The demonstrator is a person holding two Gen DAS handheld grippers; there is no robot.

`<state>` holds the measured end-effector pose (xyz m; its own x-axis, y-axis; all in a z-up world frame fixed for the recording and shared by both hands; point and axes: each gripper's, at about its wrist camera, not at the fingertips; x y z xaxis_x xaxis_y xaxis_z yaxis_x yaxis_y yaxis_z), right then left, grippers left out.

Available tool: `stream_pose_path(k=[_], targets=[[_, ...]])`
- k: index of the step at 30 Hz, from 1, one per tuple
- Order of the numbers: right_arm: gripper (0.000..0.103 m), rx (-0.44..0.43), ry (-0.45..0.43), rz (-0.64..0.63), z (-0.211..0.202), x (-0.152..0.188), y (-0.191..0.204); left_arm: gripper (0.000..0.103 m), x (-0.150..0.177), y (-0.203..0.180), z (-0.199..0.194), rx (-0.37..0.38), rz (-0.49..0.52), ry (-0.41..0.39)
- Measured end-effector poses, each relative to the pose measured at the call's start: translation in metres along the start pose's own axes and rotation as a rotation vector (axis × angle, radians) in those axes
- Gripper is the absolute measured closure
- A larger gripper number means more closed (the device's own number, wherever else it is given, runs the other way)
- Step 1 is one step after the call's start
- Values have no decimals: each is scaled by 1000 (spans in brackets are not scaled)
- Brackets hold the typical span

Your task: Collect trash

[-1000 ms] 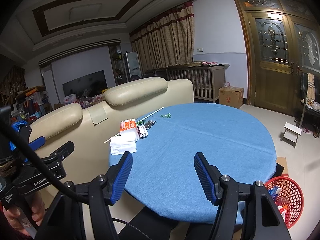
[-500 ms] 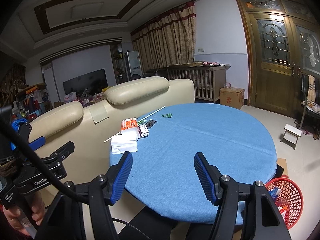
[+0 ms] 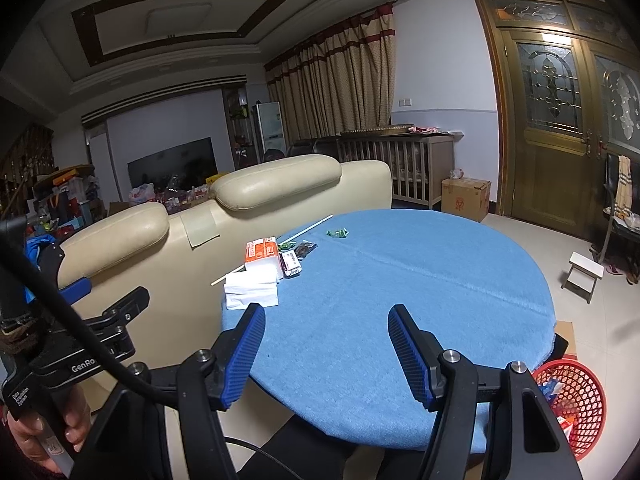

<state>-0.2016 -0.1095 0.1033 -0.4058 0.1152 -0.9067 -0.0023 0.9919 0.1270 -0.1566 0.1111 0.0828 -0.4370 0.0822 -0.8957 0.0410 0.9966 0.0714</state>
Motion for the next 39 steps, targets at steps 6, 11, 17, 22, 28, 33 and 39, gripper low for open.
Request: stream_pose_path(k=[6, 11, 17, 22, 28, 33, 39], targets=[[35, -1, 1, -1, -1, 0, 1, 4, 0, 1, 0, 1, 1, 1], [35, -2, 0, -8, -2, -1, 4, 4, 1, 2, 0, -1, -3, 1], [35, -3, 0, -7, -2, -2, 3, 4, 2, 4, 1, -2, -4, 2], [35, -1, -3, 0, -3, -4, 2, 4, 2, 5, 2, 0, -8, 1], [35, 5, -9, 8, -5, -5, -1, 4, 3, 5, 1, -1, -11, 0], [35, 20, -14, 12, -5, -9, -6, 4, 0, 2, 4, 3, -8, -2], [35, 52, -15, 31, 2, -19, -24, 4, -12, -11, 17, 18, -1, 2]])
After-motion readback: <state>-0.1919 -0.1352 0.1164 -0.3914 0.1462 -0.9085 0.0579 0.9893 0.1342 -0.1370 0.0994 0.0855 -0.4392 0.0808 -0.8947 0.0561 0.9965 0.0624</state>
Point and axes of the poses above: each gripper's, at about its wrist camera, not at the fingertips, and z roughly the way its jaws point, y to its left, x to its underside, and after that the axes turned 3 degrees about x, right-handed
